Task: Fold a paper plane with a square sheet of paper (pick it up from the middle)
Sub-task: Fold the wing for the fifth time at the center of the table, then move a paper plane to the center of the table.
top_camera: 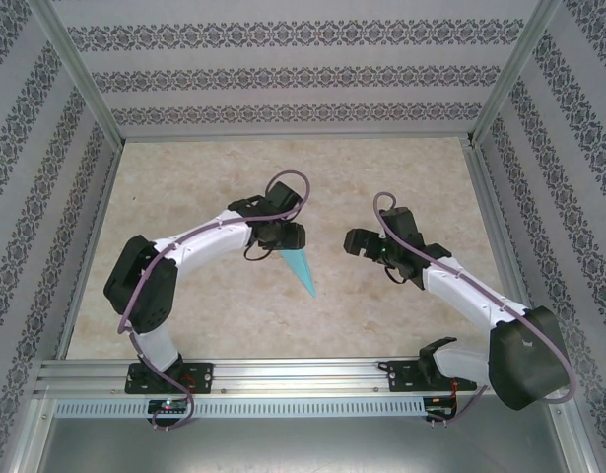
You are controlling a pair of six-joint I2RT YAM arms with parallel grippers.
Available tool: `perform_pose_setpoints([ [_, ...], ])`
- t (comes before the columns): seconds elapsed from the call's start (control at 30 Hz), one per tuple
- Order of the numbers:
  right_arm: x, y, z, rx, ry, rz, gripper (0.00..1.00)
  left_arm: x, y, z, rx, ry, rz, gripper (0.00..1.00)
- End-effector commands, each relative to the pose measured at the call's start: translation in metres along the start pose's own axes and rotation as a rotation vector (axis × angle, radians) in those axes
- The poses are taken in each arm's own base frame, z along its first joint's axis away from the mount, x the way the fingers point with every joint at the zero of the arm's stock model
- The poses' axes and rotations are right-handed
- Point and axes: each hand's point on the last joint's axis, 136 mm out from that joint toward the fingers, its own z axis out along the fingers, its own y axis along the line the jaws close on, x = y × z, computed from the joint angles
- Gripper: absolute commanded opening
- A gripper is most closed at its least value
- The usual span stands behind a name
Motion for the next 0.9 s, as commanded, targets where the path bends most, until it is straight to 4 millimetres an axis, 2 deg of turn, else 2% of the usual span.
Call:
perform_pose_setpoints([
  [0.0,-0.002,-0.015,0.003,0.022,-0.046,0.009,0.98,0.013,0.008,-0.003,-0.166,-0.006,-0.01,0.57],
  [0.17,0.003,-0.03,0.011,0.055,-0.04,0.044,0.98,0.016,-0.004,0.013,-0.282,0.012,0.04,0.61],
  [0.27,0.005,-0.032,0.013,0.057,-0.03,0.054,0.98,0.017,-0.008,0.027,-0.326,0.037,0.056,0.61],
  [0.37,0.006,-0.033,0.015,0.064,-0.024,0.06,0.98,0.018,-0.005,0.038,-0.373,0.05,0.061,0.58],
  [0.47,0.006,-0.034,0.016,0.066,-0.018,0.061,0.98,0.02,0.004,0.045,-0.421,0.059,0.065,0.5],
  [0.87,0.01,-0.035,0.024,0.078,0.014,0.063,0.98,0.022,0.009,0.034,-0.455,0.026,0.044,0.28],
])
